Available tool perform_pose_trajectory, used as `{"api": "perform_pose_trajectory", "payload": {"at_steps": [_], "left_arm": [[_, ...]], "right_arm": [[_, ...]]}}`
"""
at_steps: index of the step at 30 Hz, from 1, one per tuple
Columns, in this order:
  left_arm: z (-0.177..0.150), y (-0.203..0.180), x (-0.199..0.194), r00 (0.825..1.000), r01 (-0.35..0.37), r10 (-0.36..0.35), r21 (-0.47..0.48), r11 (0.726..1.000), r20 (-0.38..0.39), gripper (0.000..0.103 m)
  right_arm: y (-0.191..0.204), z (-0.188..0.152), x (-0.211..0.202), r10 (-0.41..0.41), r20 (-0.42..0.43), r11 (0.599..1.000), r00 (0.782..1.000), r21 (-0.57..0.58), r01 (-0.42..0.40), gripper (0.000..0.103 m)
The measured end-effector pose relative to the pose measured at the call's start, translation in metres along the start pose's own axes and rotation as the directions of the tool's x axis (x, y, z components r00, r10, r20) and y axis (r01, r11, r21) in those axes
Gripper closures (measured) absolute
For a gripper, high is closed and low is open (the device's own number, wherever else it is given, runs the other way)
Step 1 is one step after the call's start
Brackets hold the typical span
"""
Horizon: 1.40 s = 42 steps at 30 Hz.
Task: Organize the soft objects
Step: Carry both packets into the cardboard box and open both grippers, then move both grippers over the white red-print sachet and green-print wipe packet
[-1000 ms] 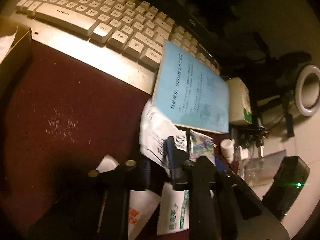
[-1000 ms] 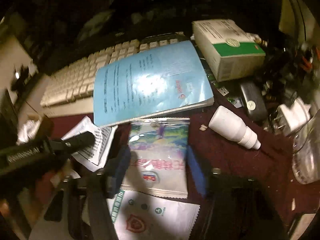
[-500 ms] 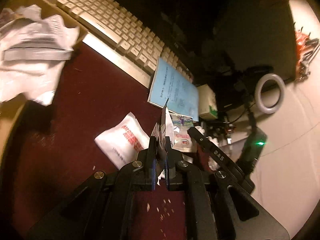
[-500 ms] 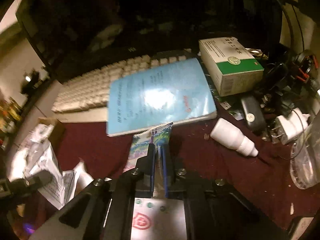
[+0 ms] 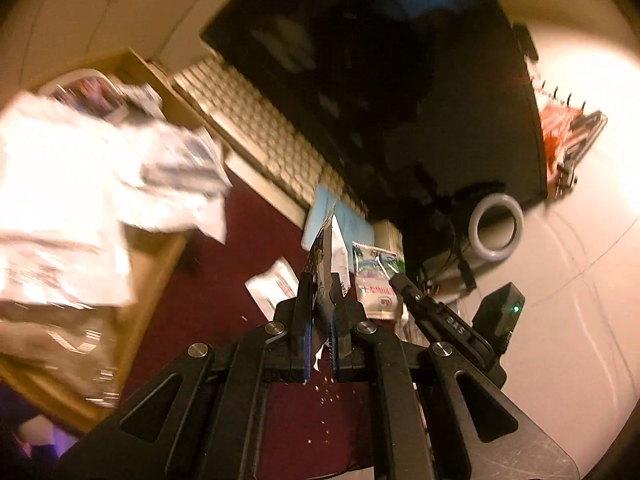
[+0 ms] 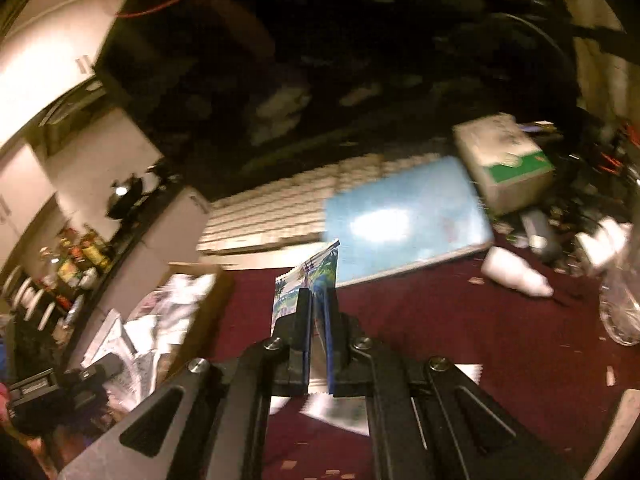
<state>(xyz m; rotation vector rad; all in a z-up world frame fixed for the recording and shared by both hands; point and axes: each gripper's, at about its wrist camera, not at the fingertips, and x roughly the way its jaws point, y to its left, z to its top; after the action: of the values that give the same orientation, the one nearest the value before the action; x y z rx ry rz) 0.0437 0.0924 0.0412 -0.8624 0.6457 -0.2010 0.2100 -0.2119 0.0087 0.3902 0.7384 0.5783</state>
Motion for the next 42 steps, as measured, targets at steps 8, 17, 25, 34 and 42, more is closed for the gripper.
{"api": "perform_pose_trajectory", "payload": {"at_steps": [8, 17, 25, 34, 42], "left_arm": [[0.037, 0.031, -0.042, 0.989, -0.079, 0.082, -0.032, 0.996, 0.122, 0.098], [0.076, 0.091, -0.044, 0.97, -0.204, 0.216, -0.11, 0.973, 0.114, 0.098], [0.085, 0.117, -0.025, 0.963, -0.259, 0.263, -0.073, 0.963, 0.051, 0.097], [0.07, 0.092, -0.051, 0.943, -0.268, 0.265, -0.012, 0.963, 0.2, 0.029], [0.011, 0.04, -0.05, 0.974, -0.139, 0.119, 0.095, 0.986, 0.192, 0.029]], "right_arm": [[0.09, 0.011, 0.059, 0.138, -0.085, 0.984, 0.987, -0.1, -0.146, 0.1], [0.171, 0.004, 0.15, 0.132, -0.212, 0.966, 0.968, -0.19, -0.174, 0.1], [0.176, -0.007, 0.195, 0.096, -0.293, 0.974, 0.951, -0.172, -0.151, 0.095], [0.167, -0.009, 0.15, 0.215, -0.262, 0.961, 0.941, -0.117, -0.252, 0.057], [0.1, -0.044, 0.068, 0.213, -0.229, 0.97, 0.95, -0.067, -0.234, 0.037]]}}
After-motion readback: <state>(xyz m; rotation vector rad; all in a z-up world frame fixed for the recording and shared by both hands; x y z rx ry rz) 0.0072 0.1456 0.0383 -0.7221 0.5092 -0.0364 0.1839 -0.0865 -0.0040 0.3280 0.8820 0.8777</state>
